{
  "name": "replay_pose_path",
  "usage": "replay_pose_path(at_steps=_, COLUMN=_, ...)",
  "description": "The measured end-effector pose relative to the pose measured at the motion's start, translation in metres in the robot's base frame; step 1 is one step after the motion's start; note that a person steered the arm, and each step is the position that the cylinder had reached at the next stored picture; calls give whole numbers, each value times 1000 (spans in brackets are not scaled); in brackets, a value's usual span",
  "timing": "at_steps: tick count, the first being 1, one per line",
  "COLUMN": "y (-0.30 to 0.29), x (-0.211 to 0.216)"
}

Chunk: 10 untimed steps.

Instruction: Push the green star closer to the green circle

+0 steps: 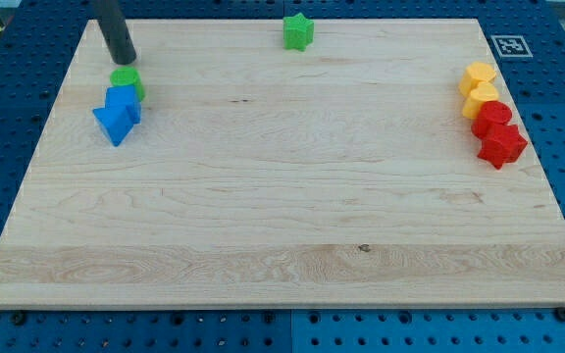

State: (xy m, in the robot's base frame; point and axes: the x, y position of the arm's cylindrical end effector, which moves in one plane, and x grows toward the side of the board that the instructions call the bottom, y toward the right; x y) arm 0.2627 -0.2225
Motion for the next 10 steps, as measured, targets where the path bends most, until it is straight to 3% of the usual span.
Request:
replay_pose_path(at_steps=2, y=43, x=-70)
replay_pose_path(at_steps=4, y=85, x=-70)
replay_pose_path(at_steps=5, y=149, x=-71)
replay_pose_path(at_steps=9, y=301, x=-68)
replay_pose_path(at_steps=10, y=297, x=-39)
